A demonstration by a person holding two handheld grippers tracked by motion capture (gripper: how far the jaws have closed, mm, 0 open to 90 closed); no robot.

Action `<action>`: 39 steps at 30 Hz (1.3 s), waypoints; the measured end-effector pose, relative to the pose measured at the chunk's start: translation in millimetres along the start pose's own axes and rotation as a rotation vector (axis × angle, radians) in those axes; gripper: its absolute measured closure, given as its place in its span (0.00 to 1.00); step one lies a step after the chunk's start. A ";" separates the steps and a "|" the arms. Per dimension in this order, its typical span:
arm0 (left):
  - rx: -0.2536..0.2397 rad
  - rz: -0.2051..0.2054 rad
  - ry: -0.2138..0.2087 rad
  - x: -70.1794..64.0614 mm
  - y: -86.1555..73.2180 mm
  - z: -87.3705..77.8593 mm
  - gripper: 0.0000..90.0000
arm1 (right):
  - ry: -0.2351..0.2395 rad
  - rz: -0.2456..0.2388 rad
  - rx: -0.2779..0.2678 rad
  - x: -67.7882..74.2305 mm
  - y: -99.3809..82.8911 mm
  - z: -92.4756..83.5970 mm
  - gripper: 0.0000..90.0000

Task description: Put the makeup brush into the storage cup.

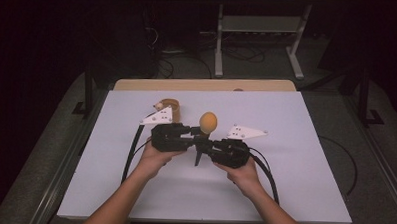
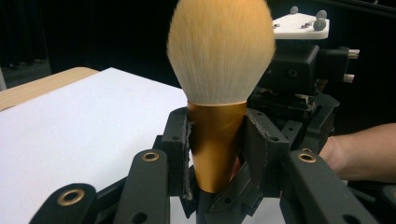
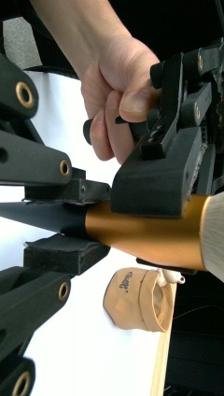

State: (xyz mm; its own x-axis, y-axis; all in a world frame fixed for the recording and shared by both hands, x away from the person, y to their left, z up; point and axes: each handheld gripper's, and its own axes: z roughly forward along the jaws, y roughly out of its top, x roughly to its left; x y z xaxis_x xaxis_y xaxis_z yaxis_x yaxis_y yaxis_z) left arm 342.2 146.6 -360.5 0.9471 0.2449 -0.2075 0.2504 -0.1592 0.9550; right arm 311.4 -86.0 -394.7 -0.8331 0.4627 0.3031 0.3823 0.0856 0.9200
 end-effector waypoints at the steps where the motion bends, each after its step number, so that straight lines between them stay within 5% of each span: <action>1: 0.003 0.002 0.001 0.0 0.0 0.0 0.70 | -0.001 -0.002 0.002 0.0 -0.1 -0.1 0.81; 12: 0.035 0.041 0.000 3.8 2.1 -10.0 0.45 | -0.012 -0.060 0.049 -7.2 2.1 -10.3 0.82; 20: 0.063 0.065 -0.067 4.9 1.5 -14.5 0.37 | 0.105 -0.142 0.125 -10.3 4.2 -14.0 0.82; 26: 0.083 0.077 -0.137 3.4 -0.9 -10.8 0.37 | 0.209 -0.182 0.156 -6.9 3.3 -8.7 0.82; 39: 0.098 0.084 -0.205 -1.6 -4.1 -0.5 0.51 | 0.247 -0.197 0.173 -2.9 1.5 -3.1 0.82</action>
State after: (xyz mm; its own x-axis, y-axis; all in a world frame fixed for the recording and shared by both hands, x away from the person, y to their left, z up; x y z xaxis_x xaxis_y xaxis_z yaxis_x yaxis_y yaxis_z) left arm 339.6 147.3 -363.9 0.9838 0.0292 -0.1766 0.1780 -0.2658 0.9475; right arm 313.1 -90.0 -393.4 -0.9611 0.1968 0.1940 0.2487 0.3096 0.9178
